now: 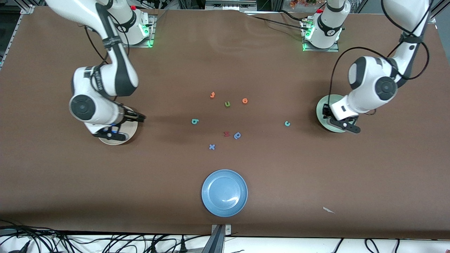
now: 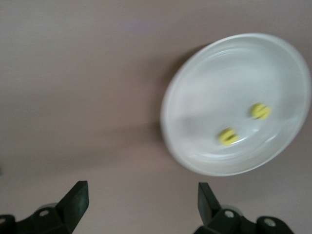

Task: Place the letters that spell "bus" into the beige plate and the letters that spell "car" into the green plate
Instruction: 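Grasp the teal b with the right gripper while the left gripper grasps teal c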

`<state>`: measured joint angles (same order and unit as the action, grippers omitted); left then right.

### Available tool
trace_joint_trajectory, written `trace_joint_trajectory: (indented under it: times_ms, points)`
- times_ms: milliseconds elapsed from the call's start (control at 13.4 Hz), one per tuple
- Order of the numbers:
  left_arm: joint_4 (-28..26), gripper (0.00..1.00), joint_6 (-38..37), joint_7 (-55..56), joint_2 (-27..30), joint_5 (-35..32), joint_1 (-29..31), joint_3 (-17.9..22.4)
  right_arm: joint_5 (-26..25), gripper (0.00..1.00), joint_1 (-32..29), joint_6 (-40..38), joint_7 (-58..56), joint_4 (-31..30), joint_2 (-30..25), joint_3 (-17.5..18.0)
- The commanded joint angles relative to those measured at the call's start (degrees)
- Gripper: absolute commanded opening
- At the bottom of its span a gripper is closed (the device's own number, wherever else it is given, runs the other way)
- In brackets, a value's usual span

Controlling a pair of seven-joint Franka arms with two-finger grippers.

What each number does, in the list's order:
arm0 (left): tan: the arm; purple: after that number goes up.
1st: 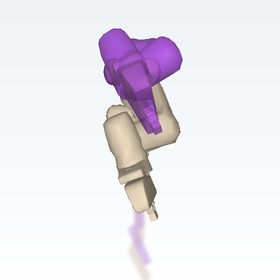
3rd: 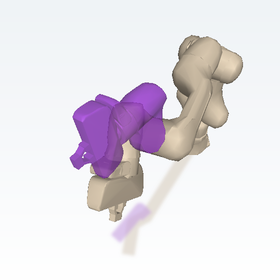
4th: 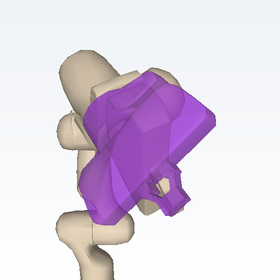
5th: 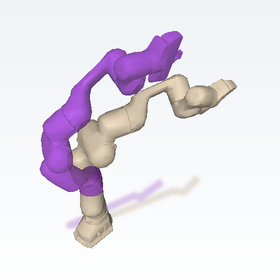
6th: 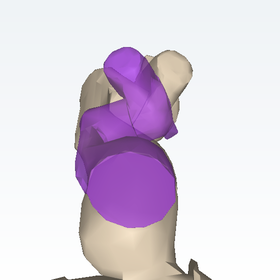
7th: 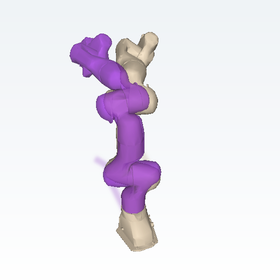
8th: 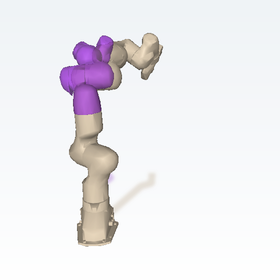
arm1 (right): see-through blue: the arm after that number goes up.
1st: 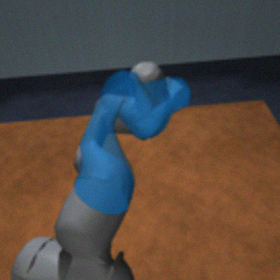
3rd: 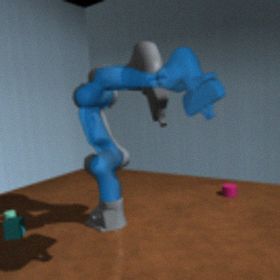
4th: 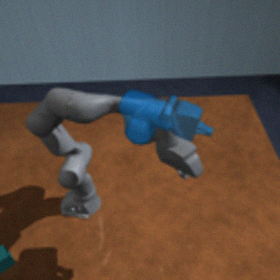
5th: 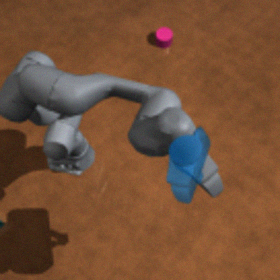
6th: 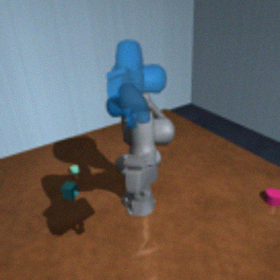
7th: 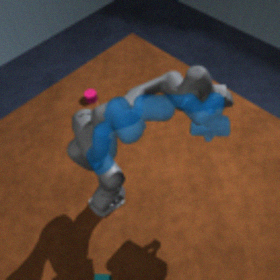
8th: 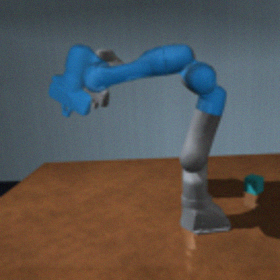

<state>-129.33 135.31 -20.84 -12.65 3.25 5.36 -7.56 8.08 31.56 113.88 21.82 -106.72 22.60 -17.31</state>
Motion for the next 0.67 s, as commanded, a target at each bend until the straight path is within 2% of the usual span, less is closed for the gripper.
trace_joint_trajectory:
  times_ms: [0,149,223,298,446,595]
  points:
    - [-1.27,0.1,-0.31,-2.98,0.18,-0.79,0.7,0.53,2.73,0.99,2.88,4.3,10.83,0.03,0.59,3.41]
    - [-2.24,0.54,-0.22,-2.89,-0.18,-0.7,1.49,0.61,2.82,0.99,7.0,8.87,19.28,0.03,2.17,3.95]
    - [-2.24,0.63,-0.22,-2.63,-0.35,-0.7,1.49,0.61,2.82,0.99,9.03,11.25,22.97,0.03,3.23,3.95]
    - [-2.24,0.68,-0.3,-2.45,-0.27,-0.7,1.49,0.61,2.82,0.99,10.61,13.53,26.58,-0.06,4.37,4.04]
    - [-2.16,0.68,-0.31,-2.1,-0.27,-0.7,1.49,0.61,2.82,0.99,14.3,18.28,32.47,-0.33,7.0,4.13]
    - [-2.16,0.68,-0.39,-2.01,-0.18,-0.18,1.32,0.53,2.82,0.99,16.6,22.41,33.64,-0.5,9.64,4.13]
